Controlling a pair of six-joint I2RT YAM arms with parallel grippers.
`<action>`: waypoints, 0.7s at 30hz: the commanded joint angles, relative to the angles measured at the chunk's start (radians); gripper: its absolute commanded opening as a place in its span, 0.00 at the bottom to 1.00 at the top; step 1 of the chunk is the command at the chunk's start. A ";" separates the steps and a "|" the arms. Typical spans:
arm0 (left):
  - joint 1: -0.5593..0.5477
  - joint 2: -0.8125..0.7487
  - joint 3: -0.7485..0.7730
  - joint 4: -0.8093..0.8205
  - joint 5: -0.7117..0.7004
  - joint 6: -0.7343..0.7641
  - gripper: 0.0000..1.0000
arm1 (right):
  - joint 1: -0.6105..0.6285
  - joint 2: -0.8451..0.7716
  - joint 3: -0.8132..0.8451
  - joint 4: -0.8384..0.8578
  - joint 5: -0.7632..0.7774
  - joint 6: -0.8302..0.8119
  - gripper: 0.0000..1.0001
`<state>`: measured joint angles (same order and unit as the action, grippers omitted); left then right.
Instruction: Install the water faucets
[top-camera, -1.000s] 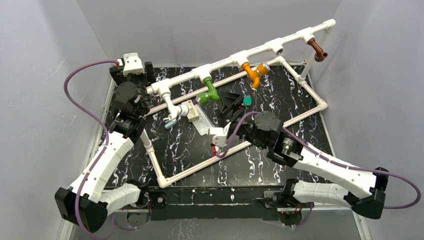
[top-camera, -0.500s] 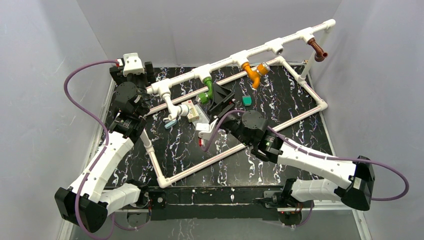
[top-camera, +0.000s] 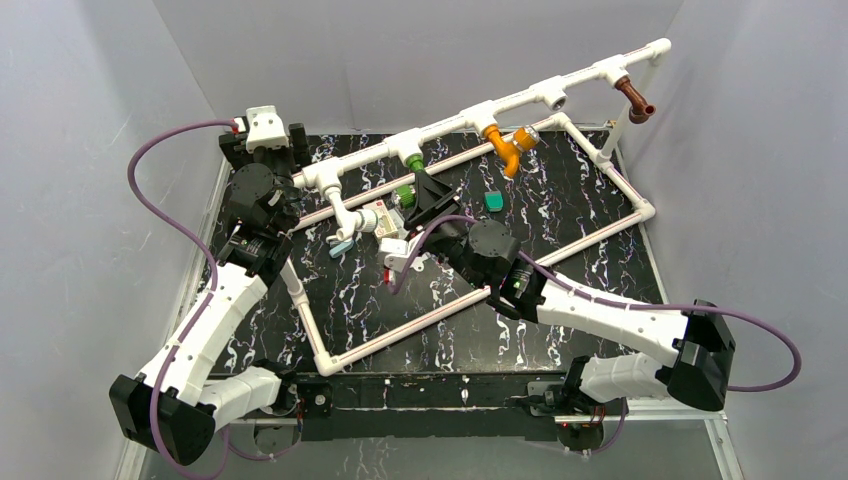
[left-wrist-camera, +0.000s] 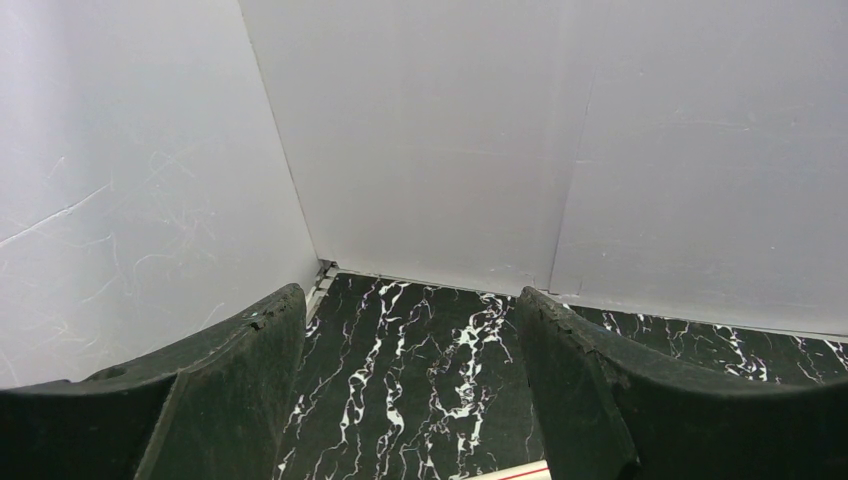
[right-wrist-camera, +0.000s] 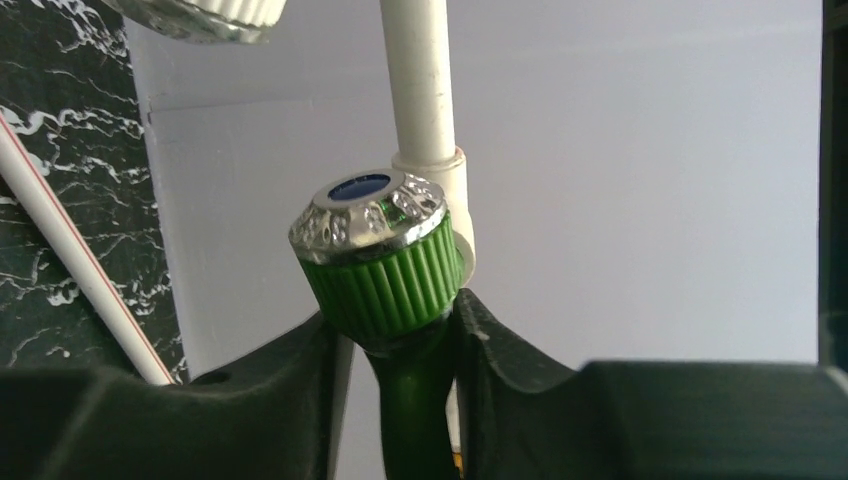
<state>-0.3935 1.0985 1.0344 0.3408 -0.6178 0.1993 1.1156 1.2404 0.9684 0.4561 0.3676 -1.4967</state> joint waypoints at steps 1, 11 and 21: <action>-0.047 0.135 -0.148 -0.430 0.113 -0.035 0.74 | 0.004 0.014 0.024 0.085 0.019 0.075 0.40; -0.047 0.130 -0.146 -0.430 0.112 -0.035 0.74 | 0.003 -0.006 0.046 0.122 0.011 0.407 0.01; -0.047 0.124 -0.149 -0.429 0.110 -0.034 0.75 | 0.001 -0.007 0.078 0.153 -0.019 0.709 0.01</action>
<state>-0.3901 1.0985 1.0344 0.3405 -0.6201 0.1993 1.1118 1.2293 0.9855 0.4557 0.3801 -1.1564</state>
